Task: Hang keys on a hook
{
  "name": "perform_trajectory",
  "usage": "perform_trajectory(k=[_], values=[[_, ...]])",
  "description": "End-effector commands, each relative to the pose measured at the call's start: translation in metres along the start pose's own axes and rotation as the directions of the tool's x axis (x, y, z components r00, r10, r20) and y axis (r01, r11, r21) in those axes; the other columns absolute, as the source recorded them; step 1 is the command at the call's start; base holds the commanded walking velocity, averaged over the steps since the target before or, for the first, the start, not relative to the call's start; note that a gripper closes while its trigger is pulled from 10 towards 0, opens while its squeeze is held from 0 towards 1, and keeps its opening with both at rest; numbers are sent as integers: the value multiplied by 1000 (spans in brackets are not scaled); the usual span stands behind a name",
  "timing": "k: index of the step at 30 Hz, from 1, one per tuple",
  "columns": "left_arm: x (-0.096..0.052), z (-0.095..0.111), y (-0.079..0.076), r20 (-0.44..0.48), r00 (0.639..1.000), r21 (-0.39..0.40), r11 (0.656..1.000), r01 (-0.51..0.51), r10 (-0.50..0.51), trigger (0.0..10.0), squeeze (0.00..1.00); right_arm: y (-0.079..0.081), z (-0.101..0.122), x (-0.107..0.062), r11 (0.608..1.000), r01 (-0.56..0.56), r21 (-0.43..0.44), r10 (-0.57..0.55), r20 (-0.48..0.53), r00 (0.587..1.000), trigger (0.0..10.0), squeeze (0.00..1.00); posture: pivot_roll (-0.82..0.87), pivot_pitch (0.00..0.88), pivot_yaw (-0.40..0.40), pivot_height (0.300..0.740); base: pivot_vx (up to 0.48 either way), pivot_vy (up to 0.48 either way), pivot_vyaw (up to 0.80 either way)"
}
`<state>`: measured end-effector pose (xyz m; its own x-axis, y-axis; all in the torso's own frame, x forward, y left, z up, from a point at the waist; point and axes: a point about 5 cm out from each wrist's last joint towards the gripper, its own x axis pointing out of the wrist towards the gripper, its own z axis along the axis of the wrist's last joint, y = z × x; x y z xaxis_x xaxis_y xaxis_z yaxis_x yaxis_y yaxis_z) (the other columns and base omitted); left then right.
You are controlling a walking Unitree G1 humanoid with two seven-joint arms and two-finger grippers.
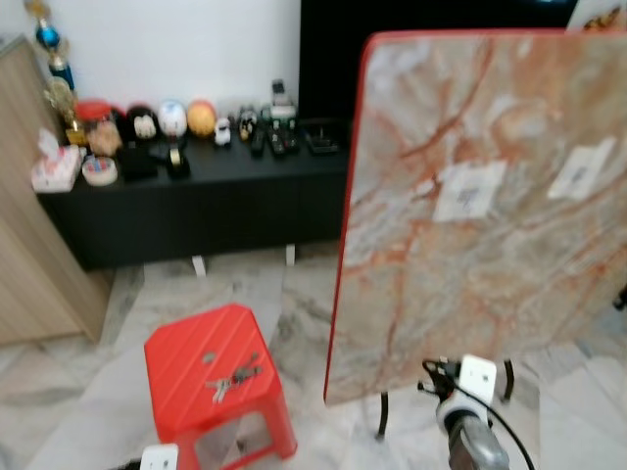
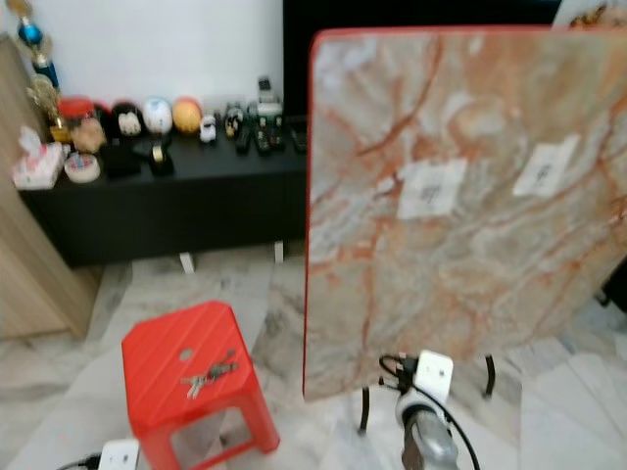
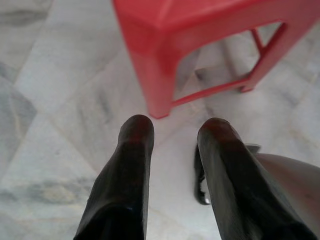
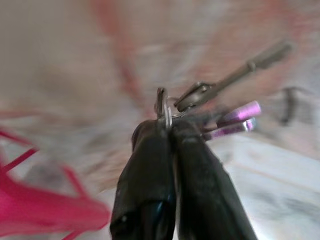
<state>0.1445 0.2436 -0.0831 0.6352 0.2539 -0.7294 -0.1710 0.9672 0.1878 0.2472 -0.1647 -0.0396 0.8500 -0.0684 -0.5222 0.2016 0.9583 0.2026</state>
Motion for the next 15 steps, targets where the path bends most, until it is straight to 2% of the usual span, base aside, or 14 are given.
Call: perform_trajectory(k=[1,4,7,15], values=[[0,-1,-3,-7,1000,-13,1000,4,-4,10000,0,-3,7,1,1000,6,-2,-6,28,1000,10000,0,68,0,-76,740,307,0,0],[0,-2,-4,-5,1000,-34,999,0,-1,10000,0,-1,12,3,1000,-3,2,3,53,999,10000,0,67,0,-76,740,266,0,0],[-1,-2,-3,-4,1000,-61,998,-13,13,10000,0,0,15,4,1000,-3,2,3,68,998,10000,0,70,0,-78,740,0,0,0],[-2,-5,0,-13,1000,-57,998,-16,15,10000,0,-3,28,5,1000,25,-11,-23,149,989,10000,0,72,0,-79,740,0,0,0]])
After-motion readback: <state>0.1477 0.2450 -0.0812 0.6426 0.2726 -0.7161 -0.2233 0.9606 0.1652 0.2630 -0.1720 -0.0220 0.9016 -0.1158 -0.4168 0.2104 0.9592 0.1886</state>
